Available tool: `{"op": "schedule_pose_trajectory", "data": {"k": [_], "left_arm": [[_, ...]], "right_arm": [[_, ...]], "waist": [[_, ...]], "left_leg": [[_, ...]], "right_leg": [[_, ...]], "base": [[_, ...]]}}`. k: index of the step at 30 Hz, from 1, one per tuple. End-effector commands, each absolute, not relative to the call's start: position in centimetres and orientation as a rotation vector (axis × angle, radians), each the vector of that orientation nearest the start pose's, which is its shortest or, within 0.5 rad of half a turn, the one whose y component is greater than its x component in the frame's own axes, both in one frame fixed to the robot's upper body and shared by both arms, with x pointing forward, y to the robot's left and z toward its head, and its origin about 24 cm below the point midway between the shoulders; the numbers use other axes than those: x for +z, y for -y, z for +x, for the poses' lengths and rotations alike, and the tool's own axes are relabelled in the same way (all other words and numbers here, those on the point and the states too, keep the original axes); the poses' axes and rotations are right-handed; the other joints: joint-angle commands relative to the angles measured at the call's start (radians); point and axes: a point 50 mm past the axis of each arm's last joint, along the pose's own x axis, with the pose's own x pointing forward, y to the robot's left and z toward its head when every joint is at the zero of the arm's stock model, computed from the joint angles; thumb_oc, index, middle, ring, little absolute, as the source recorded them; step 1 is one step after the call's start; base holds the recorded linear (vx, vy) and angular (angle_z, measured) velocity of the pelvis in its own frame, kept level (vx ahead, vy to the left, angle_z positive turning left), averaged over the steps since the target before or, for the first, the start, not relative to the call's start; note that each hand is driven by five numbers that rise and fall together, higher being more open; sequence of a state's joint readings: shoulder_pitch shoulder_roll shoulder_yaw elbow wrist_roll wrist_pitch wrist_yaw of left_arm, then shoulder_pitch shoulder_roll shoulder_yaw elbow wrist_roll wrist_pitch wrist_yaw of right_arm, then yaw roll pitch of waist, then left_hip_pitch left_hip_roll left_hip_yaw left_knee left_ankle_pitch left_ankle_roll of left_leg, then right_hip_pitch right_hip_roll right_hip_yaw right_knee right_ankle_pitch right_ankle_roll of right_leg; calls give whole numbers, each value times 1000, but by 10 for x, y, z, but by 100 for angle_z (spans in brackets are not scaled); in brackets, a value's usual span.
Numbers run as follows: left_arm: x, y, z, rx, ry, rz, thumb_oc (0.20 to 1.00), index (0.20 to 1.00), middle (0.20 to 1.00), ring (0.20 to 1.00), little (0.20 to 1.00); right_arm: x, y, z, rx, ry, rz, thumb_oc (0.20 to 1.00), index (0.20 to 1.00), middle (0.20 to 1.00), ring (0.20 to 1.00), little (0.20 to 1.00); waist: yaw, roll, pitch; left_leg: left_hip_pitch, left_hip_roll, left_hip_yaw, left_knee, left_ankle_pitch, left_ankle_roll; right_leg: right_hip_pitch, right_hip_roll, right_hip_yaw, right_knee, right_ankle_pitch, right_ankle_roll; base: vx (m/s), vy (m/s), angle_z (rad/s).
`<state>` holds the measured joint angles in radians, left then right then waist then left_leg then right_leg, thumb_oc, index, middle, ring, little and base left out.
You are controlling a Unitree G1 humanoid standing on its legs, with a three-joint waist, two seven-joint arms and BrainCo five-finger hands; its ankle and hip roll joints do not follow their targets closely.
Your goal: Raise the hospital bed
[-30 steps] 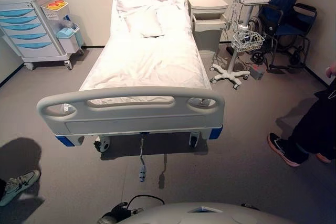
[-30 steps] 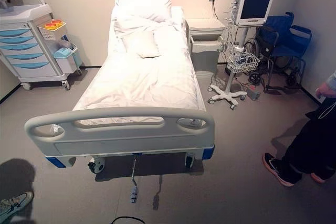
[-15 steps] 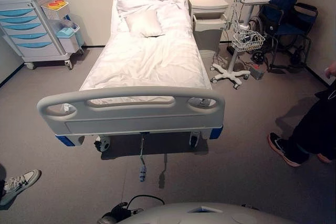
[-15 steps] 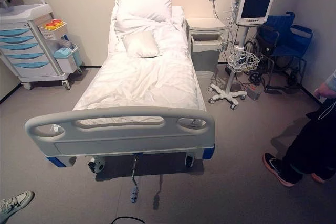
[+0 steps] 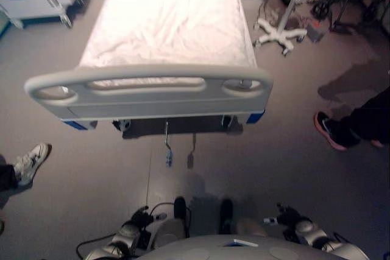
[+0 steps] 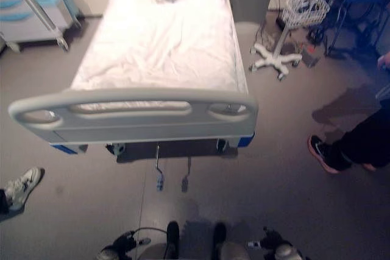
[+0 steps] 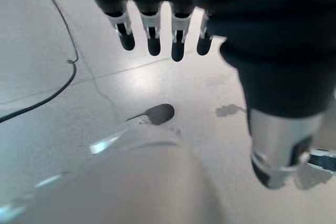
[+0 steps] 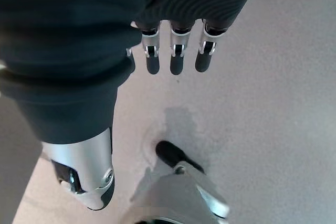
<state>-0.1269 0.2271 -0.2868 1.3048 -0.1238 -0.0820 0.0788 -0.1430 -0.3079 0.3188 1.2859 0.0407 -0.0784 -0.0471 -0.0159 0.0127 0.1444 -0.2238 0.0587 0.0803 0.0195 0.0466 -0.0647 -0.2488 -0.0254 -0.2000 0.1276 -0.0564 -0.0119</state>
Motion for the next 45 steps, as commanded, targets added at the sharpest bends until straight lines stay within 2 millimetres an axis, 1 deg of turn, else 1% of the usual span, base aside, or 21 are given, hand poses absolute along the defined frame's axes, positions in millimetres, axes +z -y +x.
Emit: {"op": "schedule_pose_trajectory", "data": {"k": [1, 2, 3, 4, 5, 7, 8, 11, 13, 16, 17, 19, 22, 24, 25, 26, 28, 30, 31, 36, 45], "left_arm": [[-123, -232, 196, 147, -887, 326, 1000, 1000, 1000, 1000, 1000], [-123, -232, 196, 147, -887, 326, 1000, 1000, 1000, 1000, 1000], [-102, -234, 229, 185, -774, 322, 1000, 1000, 1000, 1000, 1000], [-102, -234, 229, 185, -773, 321, 1000, 1000, 1000, 1000, 1000], [-86, -236, 251, 206, -695, 324, 1000, 1000, 1000, 1000, 1000], [-86, -236, 251, 206, -695, 324, 1000, 1000, 1000, 1000, 1000], [-71, -238, 268, 224, -631, 331, 1000, 1000, 1000, 1000, 1000], [-49, -242, 290, 255, -542, 322, 1000, 1000, 1000, 1000, 1000], [-25, -244, 310, 279, -444, 310, 1000, 1000, 1000, 1000, 1000], [-13, -248, 319, 298, -406, 310, 1000, 1000, 1000, 1000, 1000], [5, -252, 330, 313, -348, 305, 1000, 1000, 1000, 1000, 1000], [11, -256, 333, 328, -336, 304, 1000, 1000, 1000, 1000, 1000], [36, -271, 344, 386, -272, 311, 1000, 1000, 1000, 1000, 1000], [41, -275, 346, 395, -262, 316, 1000, 1000, 1000, 1000, 1000], [55, -283, 351, 423, -228, 331, 1000, 1000, 1000, 1000, 1000], [63, -285, 354, 433, -204, 332, 1000, 1000, 1000, 1000, 1000], [73, -289, 357, 451, -179, 338, 1000, 1000, 1000, 1000, 1000], [79, -290, 360, 454, -162, 347, 1000, 1000, 1000, 1000, 1000], [88, -290, 363, 458, -135, 365, 1000, 1000, 1000, 1000, 1000], [105, -295, 368, 476, -98, 401, 1000, 1000, 1000, 1000, 1000], [118, -294, 373, 475, -65, 438, 1000, 1000, 1000, 1000, 1000]], "right_arm": [[-121, 230, 197, 29, -868, -504, 1000, 1000, 1000, 1000, 1000], [-121, 230, 197, 29, -868, -504, 1000, 1000, 1000, 1000, 1000], [-104, 225, 225, 29, -757, -525, 1000, 1000, 1000, 1000, 1000], [-104, 225, 225, 29, -757, -525, 1000, 1000, 1000, 1000, 1000], [-93, 222, 241, 31, -687, -542, 1000, 1000, 1000, 1000, 1000], [-93, 222, 241, 31, -687, -542, 1000, 1000, 1000, 1000, 1000], [-83, 221, 253, 28, -632, -549, 1000, 1000, 1000, 1000, 1000], [-72, 221, 265, 16, -575, -560, 1000, 1000, 1000, 1000, 1000], [-61, 222, 275, 9, -516, -583, 1000, 1000, 1000, 1000, 1000], [-57, 222, 278, 3, -501, -583, 1000, 1000, 1000, 1000, 1000], [-50, 224, 283, -8, -464, -588, 1000, 1000, 1000, 1000, 1000], [-48, 225, 285, -13, -457, -584, 1000, 1000, 1000, 1000, 1000], [-38, 224, 292, -23, -405, -574, 1000, 1000, 1000, 1000, 1000], [-37, 223, 293, -22, -396, -575, 1000, 1000, 1000, 1000, 1000], [-29, 220, 299, -19, -356, -566, 1000, 1000, 1000, 1000, 1000], [-27, 218, 300, -16, -342, -563, 1000, 1000, 1000, 1000, 1000], [-26, 217, 301, -14, -330, -560, 1000, 1000, 1000, 1000, 1000], [-24, 216, 302, -16, -321, -555, 1000, 1000, 1000, 1000, 1000], [-23, 216, 302, -18, -316, -556, 1000, 1000, 1000, 1000, 1000], [-24, 215, 301, -10, -309, -552, 1000, 1000, 1000, 1000, 1000], [-30, 214, 295, 9, -327, -548, 1000, 1000, 1000, 1000, 1000]], "waist": [[-37, -53, 89], [-37, -53, 89], [-44, -61, 148], [-45, -61, 146], [-54, -69, 179], [-54, -68, 179], [-63, -75, 192], [-75, -79, 197], [-83, -80, 209], [-89, -80, 214], [-95, -80, 220], [-98, -80, 221], [-111, -88, 226], [-110, -89, 223], [-119, -101, 231], [-122, -105, 235], [-121, -106, 236], [-125, -111, 246], [-124, -111, 254], [-129, -118, 272], [-130, -126, 280]], "left_leg": [[-26, -88, 15, -107, 77, 55], [-26, -88, 15, -107, 77, 55], [-108, -83, 23, -62, 82, 58], [-112, -83, 23, -60, 81, 58], [-189, -78, 26, -2, 75, 60], [-191, -78, 27, 2, 73, 60], [-257, -77, 26, 36, 69, 61], [-357, -75, 21, 73, 66, 58], [-438, -72, 20, 104, 62, 57], [-480, -72, 19, 127, 55, 58], [-531, -71, 18, 158, 47, 58], [-550, -71, 16, 166, 44, 57], [-620, -64, 14, 180, 42, 55], [-619, -59, 7, 180, 13, 47], [-656, -60, 15, 174, 48, 52], [-670, -60, 14, 172, 52, 51], [-670, -58, 3, 164, 28, 42], [-693, -60, 11, 162, 61, 48], [-695, -57, 3, 166, 32, 40], [-730, -58, -6, 182, 31, 40], [-751, -58, -13, 182, 36, 39]], "right_leg": [[-32, -17, 65, -126, 194, 111], [-33, -17, 66, -126, 194, 111], [-116, -13, 71, -76, 195, 107], [-120, -14, 71, -74, 195, 107], [-191, -17, 69, -31, 192, 103], [-193, -17, 69, -28, 189, 103], [-252, -17, 69, -8, 189, 101], [-341, -19, 68, 8, 192, 101], [-416, -22, 67, 28, 193, 102], [-463, -23, 66, 51, 190, 101], [-515, -25, 66, 83, 187, 98], [-533, -23, 68, 87, 187, 98], [-602, -27, 69, 93, 196, 102], [-605, -22, 72, 97, 174, 111], [-639, -24, 71, 84, 207, 103], [-651, -25, 69, 81, 211, 104], [-654, -20, 74, 77, 191, 114], [-673, -26, 67, 71, 217, 106], [-676, -24, 68, 75, 196, 115], [-703, -25, 60, 76, 202, 114], [-719, -28, 54, 65, 209, 112]], "base": [[-43, 16, -5], [-129, 19, -5], [-115, 13, -1], [-200, 7, -5], [-84, -5, -11], [-58, -7, -13], [-59, -18, -7], [-36, -18, -2], [-14, -15, 0], [0, 0, 0], [0, 0, 0], [0, 0, 0], [3, -20, 0], [22, -11, 0], [-85, -42, -4], [-87, -51, -4], [44, -27, -2], [0, 0, 0], [0, 0, 0], [-5, -19, 2], [0, 0, 0]]}}
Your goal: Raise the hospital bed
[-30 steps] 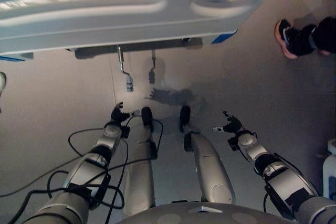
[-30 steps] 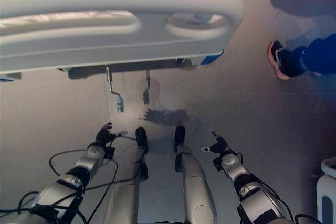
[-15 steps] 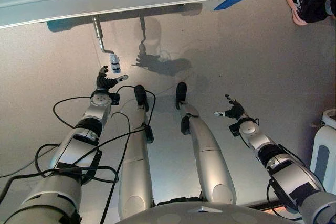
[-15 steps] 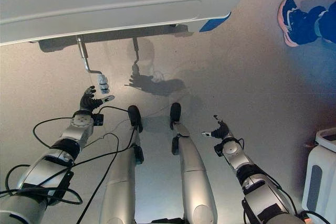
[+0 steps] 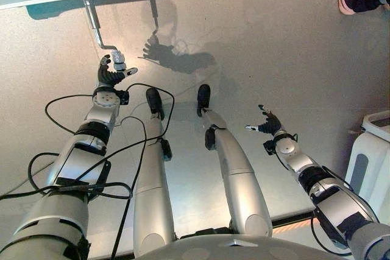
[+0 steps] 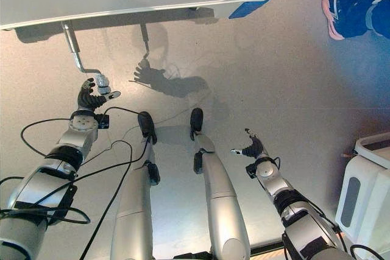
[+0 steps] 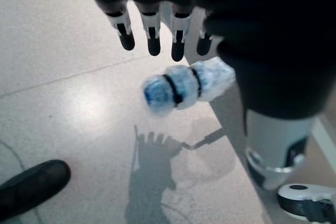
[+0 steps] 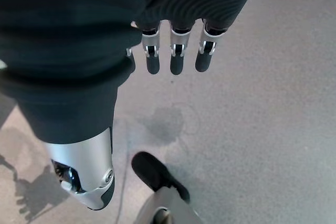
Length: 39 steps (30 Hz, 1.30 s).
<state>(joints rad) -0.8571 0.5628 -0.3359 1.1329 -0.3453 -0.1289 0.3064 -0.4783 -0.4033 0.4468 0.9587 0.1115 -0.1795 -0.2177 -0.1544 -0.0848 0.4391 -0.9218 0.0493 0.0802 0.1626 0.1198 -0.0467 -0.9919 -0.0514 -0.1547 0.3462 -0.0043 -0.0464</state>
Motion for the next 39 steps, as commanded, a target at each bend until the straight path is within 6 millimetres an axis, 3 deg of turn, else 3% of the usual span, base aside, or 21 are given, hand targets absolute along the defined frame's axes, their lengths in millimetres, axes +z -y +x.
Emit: {"op": "schedule_pose_trajectory", "data": {"k": [1, 11, 32, 39], "left_arm": [[122, -291, 375, 468, -46, 439, 1000, 1000, 1000, 1000, 1000], [130, -285, 380, 444, -30, 448, 1000, 1000, 1000, 1000, 1000], [144, -311, 379, 501, -95, 457, 1000, 1000, 1000, 1000, 1000], [149, -317, 378, 521, -86, 453, 1000, 1000, 1000, 1000, 1000]], "right_arm": [[-29, 214, 296, 11, -322, -549, 1000, 1000, 1000, 1000, 1000], [-25, 208, 301, 31, -305, -552, 1000, 1000, 1000, 1000, 1000], [-18, 199, 305, 81, -267, -555, 1000, 1000, 1000, 1000, 1000], [-15, 197, 306, 90, -245, -554, 1000, 1000, 1000, 1000, 1000]], "waist": [[8, -29, -12], [6, -36, 1], [-20, -62, 10], [-24, -69, 15]], "left_leg": [[-53, -50, -14, 34, -34, 19], [-46, -50, -11, 21, -29, 19], [-49, -38, -4, 34, -40, 22], [-87, -30, -10, 98, -69, 31]], "right_leg": [[24, -1, 7, -159, 160, 147], [34, 5, 13, -177, 164, 151], [36, 11, 14, -178, 162, 152], [7, 15, 14, -138, 151, 148]], "base": [[0, 0, 0], [0, 0, 0], [1, 0, -1], [0, 0, 0]]}}
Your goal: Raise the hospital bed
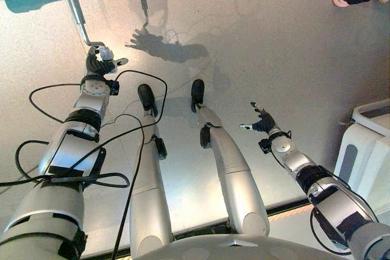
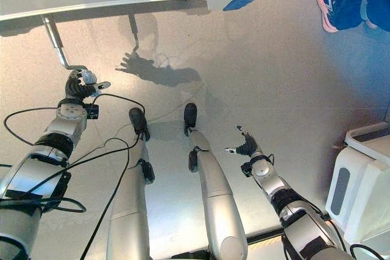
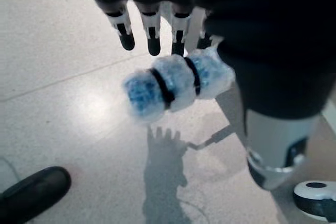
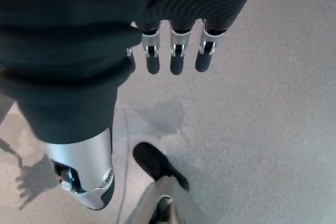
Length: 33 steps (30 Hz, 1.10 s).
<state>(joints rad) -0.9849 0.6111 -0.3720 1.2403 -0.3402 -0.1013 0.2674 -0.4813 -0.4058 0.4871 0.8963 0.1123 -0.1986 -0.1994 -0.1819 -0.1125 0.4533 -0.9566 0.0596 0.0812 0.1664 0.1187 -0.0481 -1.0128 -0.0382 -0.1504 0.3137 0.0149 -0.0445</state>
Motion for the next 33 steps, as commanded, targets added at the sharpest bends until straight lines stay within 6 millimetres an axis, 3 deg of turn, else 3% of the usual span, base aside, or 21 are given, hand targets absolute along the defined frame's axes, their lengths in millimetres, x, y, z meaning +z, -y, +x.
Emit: {"op": "schedule_pose_trajectory", "data": {"k": [1, 20, 21, 22, 23, 26, 27, 29, 30, 33], "left_arm": [[150, -318, 377, 522, -84, 455, 1000, 1000, 1000, 1000, 1000], [152, -319, 378, 533, -92, 445, 1000, 1000, 1000, 1000, 1000], [152, -318, 378, 529, -88, 449, 338, 338, 338, 338, 338], [152, -318, 378, 529, -88, 449, 238, 238, 238, 238, 238], [152, -317, 379, 527, -84, 451, 200, 200, 200, 200, 200], [154, -316, 379, 528, -74, 459, 200, 200, 200, 200, 200], [154, -316, 379, 527, -71, 467, 347, 347, 347, 347, 347], [154, -316, 379, 527, -71, 467, 347, 347, 347, 347, 347], [155, -316, 379, 525, -70, 475, 200, 200, 200, 200, 200], [154, -316, 379, 520, -67, 476, 200, 200, 200, 200, 200]], "right_arm": [[-14, 197, 306, 92, -241, -553, 1000, 1000, 1000, 1000, 1000], [1, 192, 308, 118, -151, -545, 1000, 1000, 1000, 1000, 1000], [0, 193, 307, 117, -155, -549, 1000, 1000, 1000, 1000, 1000], [0, 193, 307, 117, -155, -549, 1000, 1000, 1000, 1000, 1000], [0, 193, 307, 117, -158, -550, 1000, 1000, 1000, 1000, 1000], [-2, 194, 306, 116, -162, -549, 1000, 1000, 1000, 1000, 1000], [-3, 194, 305, 120, -165, -550, 1000, 1000, 1000, 1000, 1000], [-3, 194, 305, 120, -165, -549, 1000, 1000, 1000, 1000, 1000], [-5, 196, 304, 119, -175, -555, 1000, 1000, 1000, 1000, 1000], [-7, 197, 302, 122, -182, -558, 1000, 1000, 1000, 1000, 1000]], "waist": [[3, -42, 0], [-5, -47, -15], [-4, -46, -15], [-4, -46, -15], [-4, -46, -15], [-3, -45, -14], [-3, -45, -14], [-3, -45, -14], [-3, -43, -15], [-2, -42, -15]], "left_leg": [[-58, -40, -11, 101, -72, 34], [-131, -30, -20, 160, -98, 42], [-131, -30, -19, 160, -98, 42], [-131, -30, -19, 160, -98, 42], [-131, -30, -20, 160, -98, 42], [-132, -31, -23, 160, -98, 43], [-132, -31, -23, 160, -97, 43], [-132, -31, -23, 160, -97, 43], [-131, -32, -21, 160, -96, 42], [-128, -32, -22, 151, -92, 41]], "right_leg": [[24, 1, 10, -101, 130, 146], [-42, -1, 3, -64, 114, 140], [-43, -2, 1, -63, 114, 138], [-43, -2, 1, -63, 114, 138], [-44, -2, 0, -61, 114, 138], [-45, -1, 1, -61, 114, 137], [-45, -1, 0, -61, 114, 137], [-45, -1, 0, -61, 114, 137], [-45, -1, 2, -61, 116, 137], [-42, -2, 0, -69, 118, 139]], "base": [[7, -8, -4], [0, 0, 0], [0, 0, 0], [0, 0, 0], [0, 0, 0], [0, 0, 0], [0, 0, 0], [0, 0, 0], [0, 0, 0], [0, 0, 0]]}}
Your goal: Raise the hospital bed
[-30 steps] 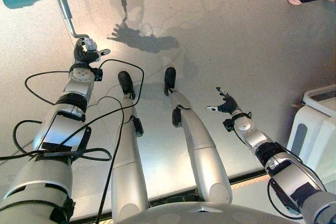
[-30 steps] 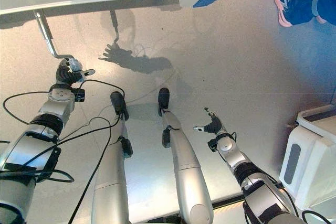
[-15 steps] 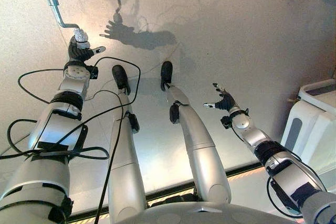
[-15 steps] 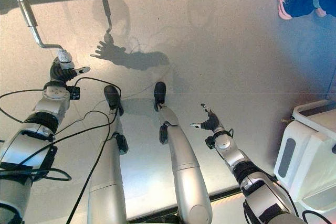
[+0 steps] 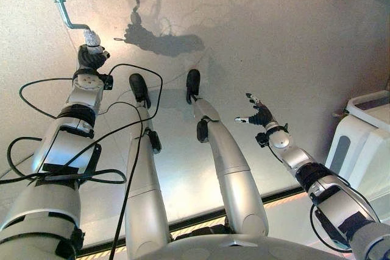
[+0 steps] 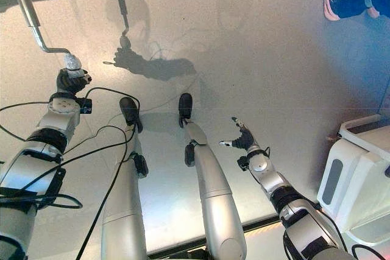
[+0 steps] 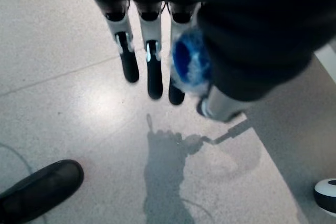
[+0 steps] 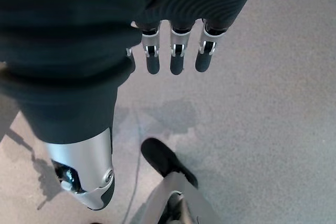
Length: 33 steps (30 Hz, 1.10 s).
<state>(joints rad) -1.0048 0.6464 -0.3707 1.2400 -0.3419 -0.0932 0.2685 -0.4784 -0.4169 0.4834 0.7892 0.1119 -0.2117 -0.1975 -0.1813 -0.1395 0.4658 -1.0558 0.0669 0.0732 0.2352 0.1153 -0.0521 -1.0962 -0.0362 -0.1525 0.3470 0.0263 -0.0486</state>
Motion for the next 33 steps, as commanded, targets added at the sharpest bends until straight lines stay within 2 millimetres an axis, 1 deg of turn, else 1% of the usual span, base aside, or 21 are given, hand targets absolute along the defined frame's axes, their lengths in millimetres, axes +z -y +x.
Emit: {"op": "schedule_pose_trajectory", "data": {"k": [1, 3, 5, 6, 7, 22, 24, 33], "left_arm": [[155, -315, 379, 518, -64, 478, 200, 200, 200, 200, 200], [155, -314, 380, 515, -63, 483, 213, 213, 213, 213, 213], [155, -314, 380, 516, -61, 480, 485, 485, 485, 485, 485], [155, -314, 380, 516, -61, 480, 485, 485, 485, 485, 485], [156, -314, 380, 515, -56, 473, 1000, 1000, 1000, 1000, 1000], [163, -312, 382, 509, -36, 478, 1000, 1000, 1000, 1000, 1000], [167, -311, 383, 504, -17, 480, 1000, 1000, 1000, 1000, 1000], [170, -308, 384, 498, -4, 489, 1000, 1000, 1000, 1000, 1000]], "right_arm": [[-8, 197, 301, 125, -187, -561, 1000, 1000, 1000, 1000, 1000], [-11, 199, 300, 120, -201, -565, 1000, 1000, 1000, 1000, 1000], [-12, 198, 299, 121, -205, -564, 1000, 1000, 1000, 1000, 1000], [-12, 198, 299, 121, -205, -564, 1000, 1000, 1000, 1000, 1000], [-13, 198, 299, 125, -210, -563, 1000, 1000, 1000, 1000, 1000], [-18, 199, 296, 129, -232, -570, 1000, 1000, 1000, 1000, 1000], [-19, 200, 294, 130, -237, -568, 1000, 1000, 1000, 1000, 1000], [-23, 202, 291, 130, -254, -574, 1000, 1000, 1000, 1000, 1000]], "waist": [[-2, -15, -27], [-1, -14, -28], [0, -13, -28], [0, -13, -28], [1, -11, -28], [3, -11, -22], [4, -7, -20], [8, -2, -20]], "left_leg": [[-28, -39, -14, 82, -88, 45], [-28, -40, -14, 83, -88, 45], [-28, -40, -14, 81, -87, 44], [-28, -40, -14, 81, -87, 44], [-27, -40, -13, 80, -86, 44], [-3, -42, -10, 61, -79, 43], [-1, -43, -8, 62, -79, 43], [0, -46, -7, 65, -83, 45]], "right_leg": [[42, -5, 2, -102, 106, 142], [41, -5, 4, -101, 106, 141], [41, -5, 3, -102, 106, 141], [41, -5, 3, -102, 106, 141], [43, -6, 1, -103, 107, 142], [63, -7, 2, -111, 108, 144], [65, -8, 2, -110, 108, 144], [63, -8, 3, -102, 104, 143]], "base": [[0, 0, 0], [0, 0, 0], [0, 0, 0], [0, 0, 0], [0, 0, 0], [0, 0, 0], [0, 0, 0], [0, 0, 0]]}}
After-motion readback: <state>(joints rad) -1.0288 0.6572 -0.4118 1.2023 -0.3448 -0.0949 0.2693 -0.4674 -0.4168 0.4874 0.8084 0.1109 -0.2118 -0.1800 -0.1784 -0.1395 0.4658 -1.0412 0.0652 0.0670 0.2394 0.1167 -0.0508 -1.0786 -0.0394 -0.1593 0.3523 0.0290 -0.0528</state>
